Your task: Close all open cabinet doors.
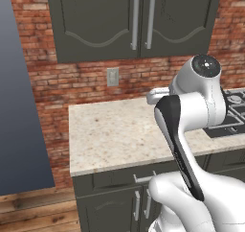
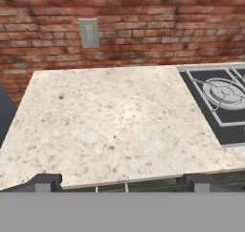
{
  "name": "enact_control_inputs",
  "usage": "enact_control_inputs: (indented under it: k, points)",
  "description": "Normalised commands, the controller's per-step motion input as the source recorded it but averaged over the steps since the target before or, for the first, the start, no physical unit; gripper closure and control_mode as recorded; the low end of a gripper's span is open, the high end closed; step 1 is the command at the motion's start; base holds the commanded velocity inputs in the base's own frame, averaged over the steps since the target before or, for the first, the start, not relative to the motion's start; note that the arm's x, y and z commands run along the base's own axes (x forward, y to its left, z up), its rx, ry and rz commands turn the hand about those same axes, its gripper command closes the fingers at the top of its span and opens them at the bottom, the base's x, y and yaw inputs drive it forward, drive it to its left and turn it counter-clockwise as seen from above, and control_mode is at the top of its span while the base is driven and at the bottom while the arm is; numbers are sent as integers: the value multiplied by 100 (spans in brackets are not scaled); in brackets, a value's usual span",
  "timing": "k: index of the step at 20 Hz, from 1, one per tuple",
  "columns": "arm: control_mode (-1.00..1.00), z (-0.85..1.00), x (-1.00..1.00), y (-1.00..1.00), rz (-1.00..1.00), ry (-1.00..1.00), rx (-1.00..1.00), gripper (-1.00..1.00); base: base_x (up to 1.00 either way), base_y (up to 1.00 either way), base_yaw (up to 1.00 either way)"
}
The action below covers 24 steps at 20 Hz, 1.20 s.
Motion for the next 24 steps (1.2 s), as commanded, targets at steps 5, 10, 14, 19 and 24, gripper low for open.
enact_control_inputs:
  k: [5,10,14,19,24]
  points:
    - [100,0,0,0,0,0,0,-100,0,0,0]
    - [100,0,0,0,0,0,0,-100,-26,0,0]
    - [100,0,0,0,0,0,0,-100,-45,-2,-13]
    - [100,0,0,0,0,0,0,-100,-18,1,-56]
    - [100,0,0,0,0,0,0,-100,-14,0,-71]
